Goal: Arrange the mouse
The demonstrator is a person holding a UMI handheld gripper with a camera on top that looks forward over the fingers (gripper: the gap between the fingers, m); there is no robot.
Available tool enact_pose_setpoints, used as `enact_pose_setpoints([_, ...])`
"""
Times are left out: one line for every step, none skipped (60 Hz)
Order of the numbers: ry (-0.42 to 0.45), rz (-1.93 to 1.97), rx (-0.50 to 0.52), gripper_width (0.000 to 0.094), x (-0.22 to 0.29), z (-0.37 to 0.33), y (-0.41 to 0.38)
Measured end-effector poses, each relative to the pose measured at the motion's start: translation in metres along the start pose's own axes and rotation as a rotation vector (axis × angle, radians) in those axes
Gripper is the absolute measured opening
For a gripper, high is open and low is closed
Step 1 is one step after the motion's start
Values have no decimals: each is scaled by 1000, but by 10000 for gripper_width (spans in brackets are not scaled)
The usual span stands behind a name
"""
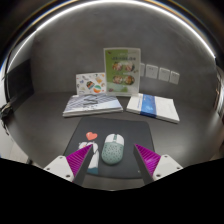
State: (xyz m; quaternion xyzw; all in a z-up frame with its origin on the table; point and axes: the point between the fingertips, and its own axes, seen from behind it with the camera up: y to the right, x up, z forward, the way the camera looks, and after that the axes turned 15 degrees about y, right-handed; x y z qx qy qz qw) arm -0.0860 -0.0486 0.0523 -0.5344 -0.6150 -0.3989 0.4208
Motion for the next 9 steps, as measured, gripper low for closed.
enact_pose_setpoints([8,-7,10,847,2,-8,0])
enact_pose_setpoints([16,-13,21,846,3,-17,-1])
enact_pose_setpoints([23,-21,32,845,3,-25,-1])
enact_pose_setpoints([32,-30,46,844,3,-33,-2])
enact_pose_setpoints([40,-42,63,845,2,-41,-3])
enact_pose_setpoints([42,-53,82,844,1,-49,-4])
enact_pose_setpoints([41,-64,98,841,-3,-56,-8])
enact_pose_setpoints([32,-67,111,840,-7,-65,-10])
enact_pose_setpoints([26,-71,122,840,-11,-73,-12])
